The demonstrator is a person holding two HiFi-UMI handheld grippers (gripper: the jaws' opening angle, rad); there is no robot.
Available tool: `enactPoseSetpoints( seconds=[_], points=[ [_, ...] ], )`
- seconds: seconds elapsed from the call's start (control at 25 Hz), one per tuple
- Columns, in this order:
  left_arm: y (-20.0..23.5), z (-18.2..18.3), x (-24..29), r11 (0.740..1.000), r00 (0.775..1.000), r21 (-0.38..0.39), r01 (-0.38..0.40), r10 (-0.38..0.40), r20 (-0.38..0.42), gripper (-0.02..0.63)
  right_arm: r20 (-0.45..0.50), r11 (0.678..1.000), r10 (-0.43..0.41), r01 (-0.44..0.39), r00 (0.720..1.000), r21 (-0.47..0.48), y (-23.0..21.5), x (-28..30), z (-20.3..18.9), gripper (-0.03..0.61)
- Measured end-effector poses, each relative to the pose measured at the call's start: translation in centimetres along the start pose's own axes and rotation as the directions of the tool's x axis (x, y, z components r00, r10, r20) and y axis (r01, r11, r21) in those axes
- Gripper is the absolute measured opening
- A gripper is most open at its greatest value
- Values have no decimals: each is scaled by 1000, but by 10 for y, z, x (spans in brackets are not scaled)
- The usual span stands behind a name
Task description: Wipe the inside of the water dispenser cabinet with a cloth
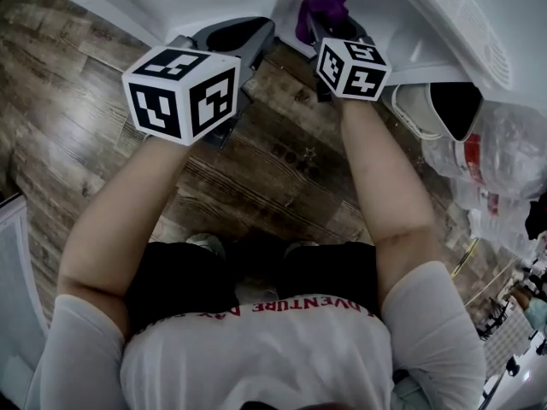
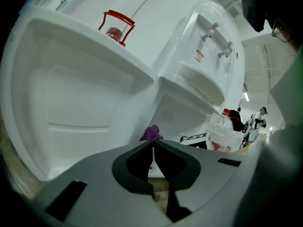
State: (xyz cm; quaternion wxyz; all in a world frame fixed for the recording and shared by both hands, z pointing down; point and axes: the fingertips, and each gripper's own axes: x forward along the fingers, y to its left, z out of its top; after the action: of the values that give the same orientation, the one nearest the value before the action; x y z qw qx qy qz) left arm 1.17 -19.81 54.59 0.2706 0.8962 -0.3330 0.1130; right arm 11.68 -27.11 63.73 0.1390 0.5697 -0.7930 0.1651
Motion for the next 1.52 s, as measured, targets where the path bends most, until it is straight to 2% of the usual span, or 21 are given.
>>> enactPoseSetpoints(
  seconds=[0.2, 0.4, 0.6, 0.92, 1.24, 1.52],
  points=[
    [0, -1, 1, 1000, 1000, 4, -3, 3, -4, 34, -93, 998, -7, 13, 996, 63, -6, 13, -35, 110],
    [3, -6, -3, 1000, 1000, 16, -10, 10, -22, 34, -151, 1000, -4, 9, 989, 27, -5, 24, -56, 110],
    [7, -8, -5, 1000, 999, 8, -21, 21, -26, 34, -157, 997, -3, 15, 988, 70, -8, 30, -59, 112],
    [4, -10, -3, 1000, 999, 10, -20, 20, -31, 34, -168, 995, -55, 67, 984, 68, -23, 23, -64, 112],
    [-11, -7, 4, 1000, 1000, 2, 8, -8, -20, 34, -207, 990, -124, 136, 970, 45, -48, -2, -72, 112],
    [-28, -10, 9, 999, 999, 19, 32, -31, -30, 34, -234, 990, -136, 137, 963, -11, -62, -31, -86, 112]
  ],
)
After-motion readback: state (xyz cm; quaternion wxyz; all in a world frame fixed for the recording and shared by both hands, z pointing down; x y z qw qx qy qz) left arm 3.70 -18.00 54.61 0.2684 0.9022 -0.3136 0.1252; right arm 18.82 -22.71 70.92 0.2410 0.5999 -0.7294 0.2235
